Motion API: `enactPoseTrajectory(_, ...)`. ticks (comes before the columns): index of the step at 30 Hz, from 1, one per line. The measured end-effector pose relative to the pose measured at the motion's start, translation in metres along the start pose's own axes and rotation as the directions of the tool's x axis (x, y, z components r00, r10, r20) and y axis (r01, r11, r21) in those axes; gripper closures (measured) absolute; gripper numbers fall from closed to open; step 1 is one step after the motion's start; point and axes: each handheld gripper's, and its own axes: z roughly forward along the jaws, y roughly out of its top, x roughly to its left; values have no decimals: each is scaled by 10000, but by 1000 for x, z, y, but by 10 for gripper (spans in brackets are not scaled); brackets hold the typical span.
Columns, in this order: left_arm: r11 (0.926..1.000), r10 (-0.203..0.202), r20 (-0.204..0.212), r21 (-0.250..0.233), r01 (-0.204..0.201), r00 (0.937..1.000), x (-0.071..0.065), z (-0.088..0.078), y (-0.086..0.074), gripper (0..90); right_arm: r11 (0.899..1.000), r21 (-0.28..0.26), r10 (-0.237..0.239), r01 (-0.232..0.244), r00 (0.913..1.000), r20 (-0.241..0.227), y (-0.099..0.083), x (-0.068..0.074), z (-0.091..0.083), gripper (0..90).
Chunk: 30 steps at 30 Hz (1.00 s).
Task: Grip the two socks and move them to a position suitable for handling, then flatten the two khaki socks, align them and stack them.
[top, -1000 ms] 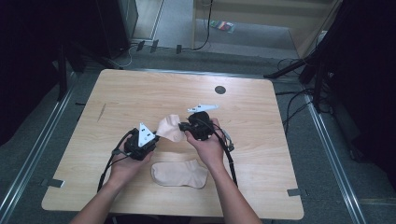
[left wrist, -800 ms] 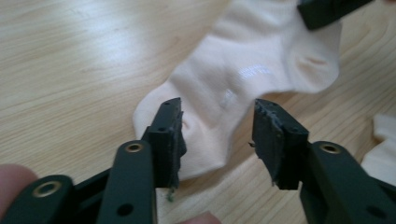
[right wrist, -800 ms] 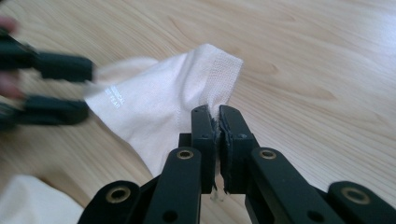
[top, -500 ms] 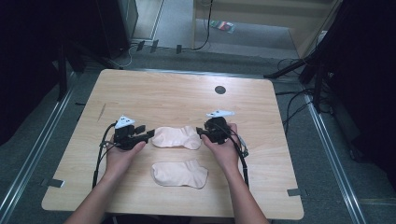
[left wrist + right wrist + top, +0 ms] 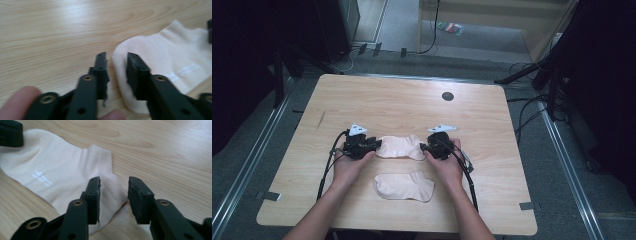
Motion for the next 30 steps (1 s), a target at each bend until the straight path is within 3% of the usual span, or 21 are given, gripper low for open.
enactPoseTrajectory(3, 10000, 78, 317, 54, -80, 9995, 0, -1, -1, 882, 9999, 75, -138, 137, 9999, 63, -3, 1, 2, 800)
enactPoseTrajectory(6, 9997, 238, 492, 73, -242, 9985, -1, -2, -2, 894, 9995, 102, -301, 301, 9995, 9, -4, 2, 2, 845)
enactPoseTrajectory(7, 9997, 240, 546, 75, -244, 9982, -1, -3, -1, 896, 9984, 62, -565, 565, 9983, 117, -4, 4, 1, 855)
enactPoseTrajectory(20, 9975, 57, 991, -704, 13, 9951, -9, -34, 8, 896, 9963, -715, -470, 466, 9989, -33, 4, 7, -30, 864)
enactPoseTrajectory(30, 9915, 334, 1273, -1293, -168, 9913, -21, -65, 12, 896, 9924, -1232, -122, 63, 9988, -477, 8, 12, -64, 866)
